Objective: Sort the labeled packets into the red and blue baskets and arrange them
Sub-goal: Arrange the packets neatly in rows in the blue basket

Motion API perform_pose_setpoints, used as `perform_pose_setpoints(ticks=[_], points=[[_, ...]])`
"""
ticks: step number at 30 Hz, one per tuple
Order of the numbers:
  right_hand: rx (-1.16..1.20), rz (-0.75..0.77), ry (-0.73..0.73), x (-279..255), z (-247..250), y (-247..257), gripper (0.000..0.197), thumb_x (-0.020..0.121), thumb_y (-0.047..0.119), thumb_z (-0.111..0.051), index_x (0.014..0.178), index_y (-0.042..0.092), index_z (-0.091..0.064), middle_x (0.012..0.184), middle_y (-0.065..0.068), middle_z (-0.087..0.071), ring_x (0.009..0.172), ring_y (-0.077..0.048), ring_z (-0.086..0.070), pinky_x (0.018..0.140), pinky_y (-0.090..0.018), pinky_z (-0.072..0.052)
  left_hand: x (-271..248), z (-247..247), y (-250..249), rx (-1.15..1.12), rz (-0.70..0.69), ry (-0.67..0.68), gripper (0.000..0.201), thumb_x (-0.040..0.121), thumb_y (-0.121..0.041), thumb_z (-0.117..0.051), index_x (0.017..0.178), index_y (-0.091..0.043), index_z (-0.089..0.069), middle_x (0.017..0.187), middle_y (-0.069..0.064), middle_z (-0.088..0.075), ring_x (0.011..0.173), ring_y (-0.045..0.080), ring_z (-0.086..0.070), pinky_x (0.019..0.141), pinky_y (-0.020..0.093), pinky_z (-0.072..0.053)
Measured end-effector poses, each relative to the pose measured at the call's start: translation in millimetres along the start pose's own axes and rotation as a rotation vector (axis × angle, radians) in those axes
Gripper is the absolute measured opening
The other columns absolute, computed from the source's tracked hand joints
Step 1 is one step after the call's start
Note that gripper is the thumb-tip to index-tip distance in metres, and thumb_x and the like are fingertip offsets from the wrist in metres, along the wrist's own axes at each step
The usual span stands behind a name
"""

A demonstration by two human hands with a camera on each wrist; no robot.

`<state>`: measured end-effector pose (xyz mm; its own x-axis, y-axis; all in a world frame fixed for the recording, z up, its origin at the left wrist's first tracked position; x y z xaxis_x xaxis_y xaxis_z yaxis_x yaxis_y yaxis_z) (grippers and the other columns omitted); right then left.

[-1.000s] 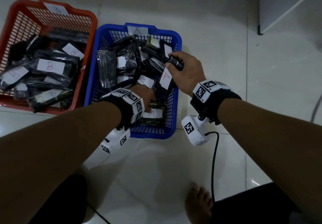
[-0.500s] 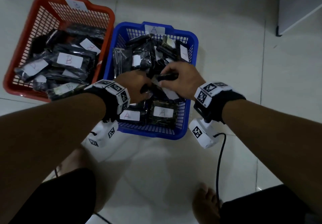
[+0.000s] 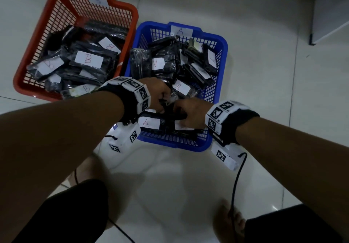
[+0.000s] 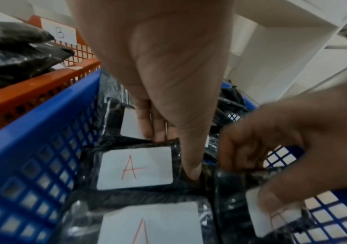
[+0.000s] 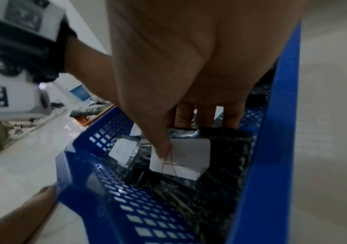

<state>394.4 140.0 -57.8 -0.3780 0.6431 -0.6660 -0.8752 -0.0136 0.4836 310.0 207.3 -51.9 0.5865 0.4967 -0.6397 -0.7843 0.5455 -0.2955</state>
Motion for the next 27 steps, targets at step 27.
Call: perform_pose_setpoints(ticks=[27], points=[[0.043, -0.018, -0.158, -0.9, -4.3, -2.6, 0.029, 0.086, 0.028, -0.068, 0.113, 0.018, -0.067, 0.103, -0.004, -0.069, 0.095, -0.022, -0.064, 0.082, -0.030, -0.053, 0.1, 6.1, 9.6, -0.135, -0.020, -0.143, 0.024, 0.073, -0.026, -0.079, 0.092, -0.020, -0.065, 0.080, -0.006, -0.057, 0.079, 0.020, -0.058, 0.070, 0.026, -0.045]])
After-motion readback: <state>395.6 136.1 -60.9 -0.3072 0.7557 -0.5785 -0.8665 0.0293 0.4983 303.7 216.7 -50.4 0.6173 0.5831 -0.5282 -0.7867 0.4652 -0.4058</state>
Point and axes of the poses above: each hand's wrist, its own x-axis towards the middle knuckle, its own z-axis out of the back of the hand, y = z × x, the point moved 8 cm from there along x, towards the middle knuckle
